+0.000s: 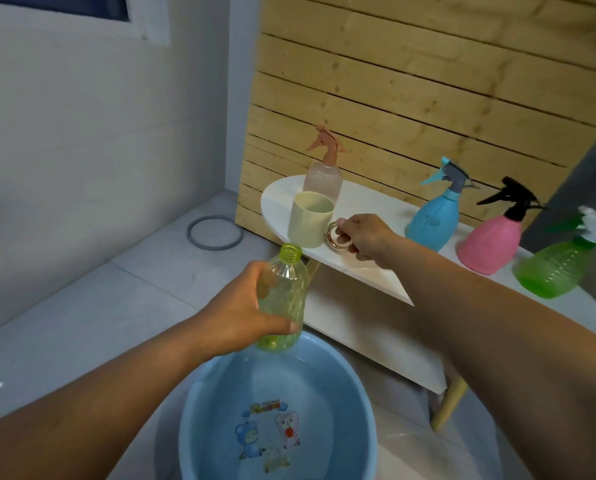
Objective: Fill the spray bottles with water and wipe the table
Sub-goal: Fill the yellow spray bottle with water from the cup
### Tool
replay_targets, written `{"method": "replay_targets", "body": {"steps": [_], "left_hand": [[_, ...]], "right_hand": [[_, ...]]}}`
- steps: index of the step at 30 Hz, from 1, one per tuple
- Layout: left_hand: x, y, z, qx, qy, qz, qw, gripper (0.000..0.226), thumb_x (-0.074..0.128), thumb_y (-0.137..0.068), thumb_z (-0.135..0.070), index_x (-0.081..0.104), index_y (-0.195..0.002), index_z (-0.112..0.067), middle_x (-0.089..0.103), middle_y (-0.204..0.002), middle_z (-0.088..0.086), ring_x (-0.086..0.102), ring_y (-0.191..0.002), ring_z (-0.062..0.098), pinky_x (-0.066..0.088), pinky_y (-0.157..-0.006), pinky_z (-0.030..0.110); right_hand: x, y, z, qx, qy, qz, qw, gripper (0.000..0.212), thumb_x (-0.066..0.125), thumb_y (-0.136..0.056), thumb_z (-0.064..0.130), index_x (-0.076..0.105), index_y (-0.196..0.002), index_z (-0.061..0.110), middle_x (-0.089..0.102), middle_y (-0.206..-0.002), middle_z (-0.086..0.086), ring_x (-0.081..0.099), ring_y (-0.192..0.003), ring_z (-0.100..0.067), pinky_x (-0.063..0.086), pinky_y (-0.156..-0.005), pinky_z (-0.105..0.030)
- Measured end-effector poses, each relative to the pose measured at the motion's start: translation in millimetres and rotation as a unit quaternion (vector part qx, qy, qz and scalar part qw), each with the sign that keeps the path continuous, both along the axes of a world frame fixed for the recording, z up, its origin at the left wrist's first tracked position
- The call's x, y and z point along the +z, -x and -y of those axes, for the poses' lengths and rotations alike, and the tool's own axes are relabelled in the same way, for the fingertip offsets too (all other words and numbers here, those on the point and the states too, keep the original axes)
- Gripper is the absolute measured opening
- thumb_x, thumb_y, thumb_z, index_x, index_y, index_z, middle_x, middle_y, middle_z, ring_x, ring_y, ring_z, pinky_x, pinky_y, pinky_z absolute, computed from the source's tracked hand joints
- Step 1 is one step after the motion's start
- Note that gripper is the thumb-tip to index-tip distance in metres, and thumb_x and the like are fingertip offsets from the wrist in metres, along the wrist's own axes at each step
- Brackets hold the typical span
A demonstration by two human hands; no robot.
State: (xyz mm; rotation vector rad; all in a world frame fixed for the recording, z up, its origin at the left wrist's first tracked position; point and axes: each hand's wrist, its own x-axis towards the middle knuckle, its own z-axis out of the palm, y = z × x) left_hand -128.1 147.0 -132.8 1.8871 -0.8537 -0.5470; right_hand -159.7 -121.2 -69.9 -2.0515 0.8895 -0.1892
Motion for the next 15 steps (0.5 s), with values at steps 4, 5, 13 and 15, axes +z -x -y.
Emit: {"method": "replay_targets", "body": {"steps": [4, 5, 13, 15], "left_hand": [[1, -2, -4, 0.0, 0.012, -0.014, 1.0, 0.083, 0.095, -0.068, -0.037, 0.04, -0.131, -0.041, 0.056, -0.12, -0.025, 0.056, -0.109, -0.006, 0.046, -0.077, 0.01], [1, -1, -5, -0.001, 0.013, -0.016, 1.0, 0.083, 0.095, -0.068, -0.037, 0.04, -0.131, -0.04, 0.056, -0.121, -0.024, 0.056, -0.11, -0.005, 0.047, -0.079, 0.011], [-9, 7, -17, -0.028, -0.018, -0.016, 0.999, 0.084, 0.092, -0.067, -0.029, 0.039, -0.131, -0.04, 0.055, -0.124, -0.018, 0.056, -0.116, 0.002, 0.05, -0.084, 0.019], [-14, 13, -23, -0.038, -0.027, -0.015, 0.999, 0.085, 0.093, -0.065, -0.03, 0.04, -0.131, -0.038, 0.058, -0.124, -0.015, 0.058, -0.117, 0.004, 0.054, -0.09, 0.025]], "right_hand": [[6, 5, -9, 0.011, -0.036, 0.05, 0.998, 0.029, 0.047, -0.106, 0.034, 0.06, -0.097, 0.009, 0.054, -0.087, -0.009, 0.034, -0.064, -0.018, 0.034, -0.057, -0.029], [9, 7, -13, 0.011, -0.039, 0.072, 0.997, 0.031, 0.047, -0.106, 0.036, 0.059, -0.096, 0.009, 0.053, -0.084, -0.008, 0.034, -0.064, -0.018, 0.035, -0.056, -0.029], [34, 48, -64, 0.062, -0.069, 0.155, 0.984, 0.04, 0.053, -0.101, 0.05, 0.051, -0.076, 0.019, 0.044, -0.069, 0.002, 0.033, -0.051, -0.011, 0.033, -0.044, -0.023], [26, 59, -77, 0.068, -0.04, 0.13, 0.988, 0.041, 0.055, -0.099, 0.051, 0.052, -0.074, 0.019, 0.047, -0.067, 0.001, 0.037, -0.045, -0.01, 0.035, -0.044, -0.023]]}}
